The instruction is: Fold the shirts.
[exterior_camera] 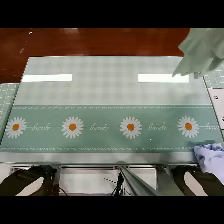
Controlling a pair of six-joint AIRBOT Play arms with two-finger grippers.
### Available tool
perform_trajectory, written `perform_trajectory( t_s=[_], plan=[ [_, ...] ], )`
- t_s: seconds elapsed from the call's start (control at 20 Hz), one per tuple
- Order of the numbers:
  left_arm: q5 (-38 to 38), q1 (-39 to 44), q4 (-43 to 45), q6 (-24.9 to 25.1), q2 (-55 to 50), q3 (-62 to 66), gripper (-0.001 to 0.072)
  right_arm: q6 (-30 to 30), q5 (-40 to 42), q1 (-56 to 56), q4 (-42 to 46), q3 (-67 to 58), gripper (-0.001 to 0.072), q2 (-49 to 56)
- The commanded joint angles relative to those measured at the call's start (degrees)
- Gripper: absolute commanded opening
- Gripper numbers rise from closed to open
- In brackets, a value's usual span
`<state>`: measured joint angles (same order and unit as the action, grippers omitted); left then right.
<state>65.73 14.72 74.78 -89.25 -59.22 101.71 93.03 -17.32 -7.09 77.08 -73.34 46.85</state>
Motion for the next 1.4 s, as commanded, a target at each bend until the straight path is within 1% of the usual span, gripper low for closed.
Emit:
perform_trajectory(
  t_s=[0.0, 0.15, 0.25, 0.3, 0.4, 0.5, 0.6, 0.65, 0.75, 0.9, 1.0, 1.05, 1.15, 1.2, 1.3, 1.35],
  plan=[
    [6.4, -0.07, -0.52, 0.02, 5.55, 3.96, 0.0715, -1.51, -3.72, 6.54, -0.04, -0.04, 0.003, -11.76],
    [16.2, -0.07, -0.22, 0.0, 7.13, 3.93, 0.0715, -3.78, -12.98, 11.28, -0.04, -0.04, 0.003, -13.86],
    [22.38, -0.07, -0.24, -0.02, 6.99, 3.19, 0.0714, -5.51, -22.03, 13.97, -0.04, -0.02, 0.003, -12.26],
    [23.67, -0.07, -0.28, -0.04, 7.08, 2.08, 0.0714, -6.16, -26.75, 15.26, -0.07, -0.02, 0.003, -10.71],
    [23.89, -0.04, -0.31, -0.63, 7.06, -0.24, 0.0713, -6.29, -35.52, 18.97, -0.31, 0.02, 0.003, -6.03],
    [23.85, -0.07, -0.26, -0.61, 7.02, -2.89, 0.0713, -6.27, -40.04, 25.22, -0.94, 0.04, 0.003, 0.28],
    [23.85, -0.07, -0.28, -1.11, 7.06, -5.79, 0.0713, -4.94, -39.36, 33.07, -2.25, 0.02, 0.003, 7.45],
    [23.65, -0.07, -0.28, -2.01, 7.06, -6.99, 0.0713, -3.37, -38.45, 37.03, -2.93, 0.02, 0.003, 11.28],
    [23.15, -0.07, -0.26, -2.12, 7.06, -9.14, 0.0713, -2.4, -36.17, 45.44, -3.85, 0.02, 0.0031, 19.54],
    [22.95, -0.07, -0.24, -2.12, 7.06, -11.93, 0.0712, -2.19, -30.45, 56.57, -3.85, 0.02, 0.003, 30.8],
    [22.38, -0.07, -0.24, -2.12, 7.06, -13.99, 0.0712, -1.97, -26.27, 60.61, -1.97, 0.02, 0.0033, 35.95],
    [21.9, -0.07, -0.24, -2.1, 7.06, -15.3, 0.0712, -1.51, -25.2, 60.87, -1.31, 0.02, 0.0089, 36.94],
    [20.11, -0.07, -0.28, -2.1, 7.06, -18.8, 0.0712, -1.55, -24.65, 58.84, -0.02, 0.0, 0.0469, 36.24],
    [18.82, -0.07, -0.31, -2.1, 7.06, -20.98, 0.0712, -1.57, -25.73, 56.87, 1.22, -0.04, 0.0528, 34.75],
    [16.35, -0.07, -0.5, -2.1, 7.06, -26.56, 0.0712, -1.6, -30.45, 51.8, 5.51, -0.04, 0.053, 29.92],
    [15.78, -0.07, -1.33, -1.9, 7.06, -29.92, 0.0712, -1.57, -34.27, 48.89, 9.55, -0.04, 0.053, 26.84]
  ],
)
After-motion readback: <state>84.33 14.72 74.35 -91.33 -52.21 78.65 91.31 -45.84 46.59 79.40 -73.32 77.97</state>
